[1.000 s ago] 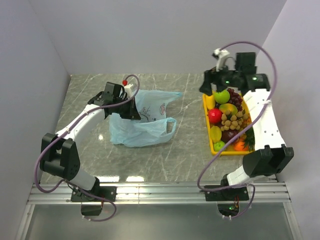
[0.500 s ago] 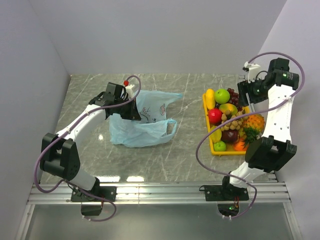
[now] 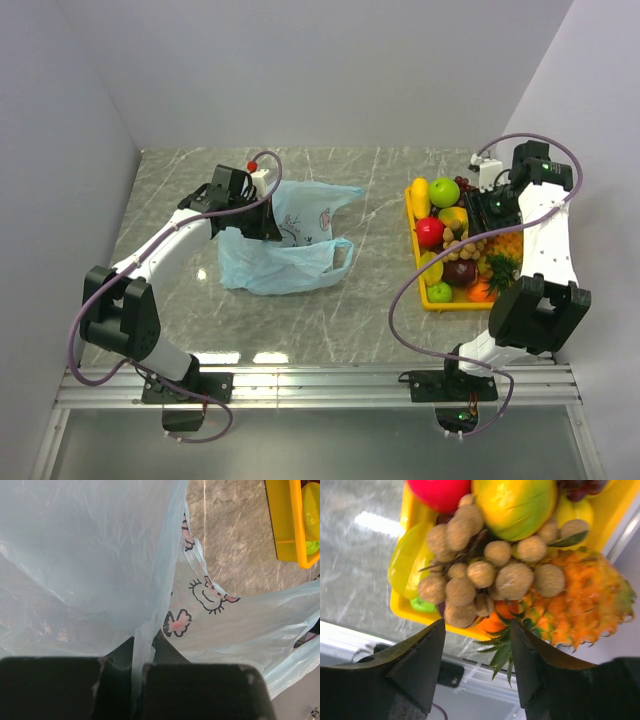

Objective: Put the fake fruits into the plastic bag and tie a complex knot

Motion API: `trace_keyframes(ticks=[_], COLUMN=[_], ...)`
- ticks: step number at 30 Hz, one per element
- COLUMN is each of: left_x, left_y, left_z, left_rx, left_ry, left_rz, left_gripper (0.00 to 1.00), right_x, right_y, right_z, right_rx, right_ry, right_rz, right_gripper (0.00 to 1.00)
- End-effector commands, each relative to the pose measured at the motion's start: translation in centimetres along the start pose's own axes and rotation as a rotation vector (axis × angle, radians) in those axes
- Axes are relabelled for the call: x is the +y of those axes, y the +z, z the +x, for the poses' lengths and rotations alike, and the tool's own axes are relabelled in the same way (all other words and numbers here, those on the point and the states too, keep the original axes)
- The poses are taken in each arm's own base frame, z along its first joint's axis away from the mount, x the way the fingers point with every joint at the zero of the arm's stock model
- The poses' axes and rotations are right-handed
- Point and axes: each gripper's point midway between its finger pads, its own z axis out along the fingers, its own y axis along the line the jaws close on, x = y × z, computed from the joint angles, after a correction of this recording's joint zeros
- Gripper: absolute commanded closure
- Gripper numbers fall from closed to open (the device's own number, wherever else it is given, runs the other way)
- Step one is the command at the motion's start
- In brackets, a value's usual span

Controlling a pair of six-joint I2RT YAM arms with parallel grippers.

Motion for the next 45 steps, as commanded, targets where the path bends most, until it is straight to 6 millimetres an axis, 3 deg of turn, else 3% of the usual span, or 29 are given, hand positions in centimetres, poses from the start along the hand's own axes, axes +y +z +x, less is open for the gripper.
trace_keyframes(ticks=[1,10,26,29,34,45], left_x=[-0.7,-0.4,-0.2,-0.1,0.0,-0.1], left_y=[-0.7,-0.6,-0.5,-0.4,-0.3,-0.3], left_z=[-1.4,-1.1,-1.1,-1.0,-1.0,-1.1], left_rx=[-0.042,-0.035,-0.031,-0.028,-0.029,-0.027], left_ry=[0.04,0.041,0.04,0.038,0.034,0.034], left_rz=[0.003,-0.004,-0.016,-0.016,-0.019,-0.017], left_gripper=[1.0,1.0,1.0,1.0,1.0,1.0], right_x=[-1.5,1.3,0.9,0.7,0.6,0.7], right_y=[-1.5,-0.8,4.0,4.6,4.8,2.2], right_z=[-2.0,-2.1,-0.8,-0.5,-0.6,-1.2], right_rx=[-0.114,-0.075,0.004,0.014,0.017,-0.018], right_ry=[0.081,0.1,0.112,0.119,0.129,0.12], right_rz=[0.083,-0.081,0.036,0.048,0.047,0.068], right_gripper=[0.4,0.32,0.33,0.36,0.5,0.8])
